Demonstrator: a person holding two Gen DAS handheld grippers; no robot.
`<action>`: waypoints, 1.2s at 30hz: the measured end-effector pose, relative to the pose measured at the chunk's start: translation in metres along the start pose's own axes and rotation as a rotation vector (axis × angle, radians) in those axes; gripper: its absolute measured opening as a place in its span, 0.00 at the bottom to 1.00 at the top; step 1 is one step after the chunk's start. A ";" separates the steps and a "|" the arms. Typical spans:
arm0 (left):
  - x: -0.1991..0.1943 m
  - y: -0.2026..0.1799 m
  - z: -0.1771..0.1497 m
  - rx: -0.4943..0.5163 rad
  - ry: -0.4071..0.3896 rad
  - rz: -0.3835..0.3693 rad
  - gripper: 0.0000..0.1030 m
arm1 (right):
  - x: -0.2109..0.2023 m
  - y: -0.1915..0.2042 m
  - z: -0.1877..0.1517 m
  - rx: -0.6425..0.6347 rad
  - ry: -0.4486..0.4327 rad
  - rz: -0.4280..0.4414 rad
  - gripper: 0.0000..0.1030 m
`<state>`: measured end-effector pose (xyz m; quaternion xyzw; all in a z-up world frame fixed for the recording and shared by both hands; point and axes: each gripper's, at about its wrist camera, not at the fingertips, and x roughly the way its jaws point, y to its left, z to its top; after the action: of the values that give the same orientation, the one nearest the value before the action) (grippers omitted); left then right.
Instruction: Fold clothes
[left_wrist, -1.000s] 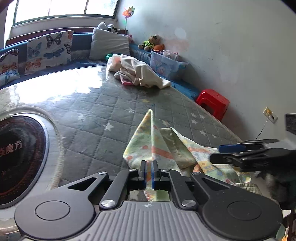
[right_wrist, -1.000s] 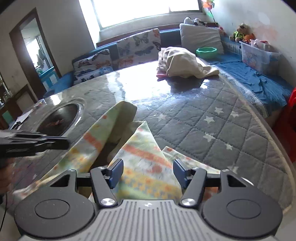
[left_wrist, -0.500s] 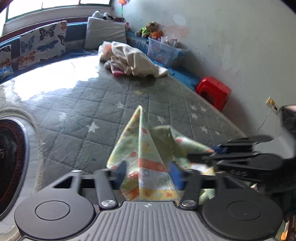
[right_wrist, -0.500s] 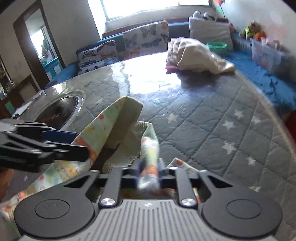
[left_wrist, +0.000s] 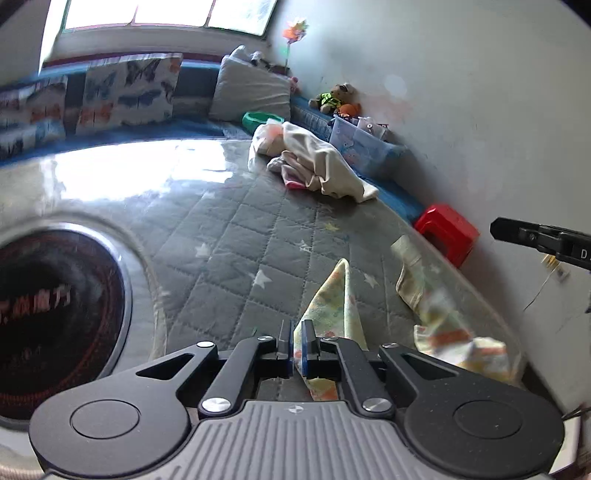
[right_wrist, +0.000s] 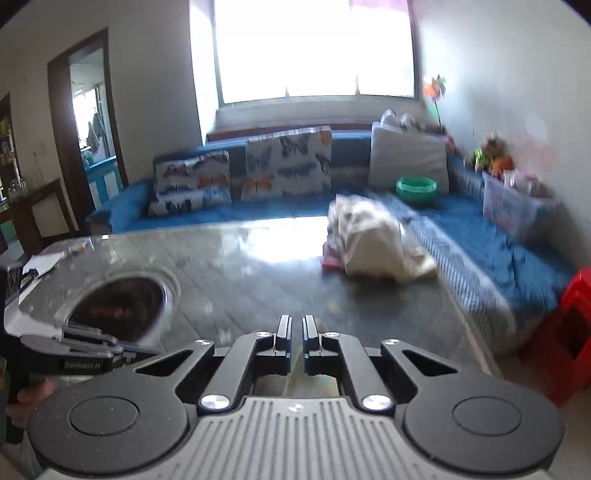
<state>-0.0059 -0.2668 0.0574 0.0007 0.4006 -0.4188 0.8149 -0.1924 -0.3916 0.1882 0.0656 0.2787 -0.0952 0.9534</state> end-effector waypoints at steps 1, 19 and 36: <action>-0.001 0.002 0.000 -0.007 0.008 -0.010 0.10 | -0.001 0.005 0.005 -0.014 -0.002 -0.001 0.05; 0.037 -0.037 -0.031 0.083 0.123 -0.077 0.04 | 0.034 -0.022 -0.105 0.135 0.319 -0.007 0.21; -0.064 0.091 0.028 -0.154 -0.178 0.138 0.02 | 0.071 0.092 0.064 -0.069 0.018 0.137 0.04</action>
<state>0.0534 -0.1736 0.0875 -0.0714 0.3564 -0.3281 0.8719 -0.0808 -0.3234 0.2095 0.0523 0.2854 -0.0196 0.9568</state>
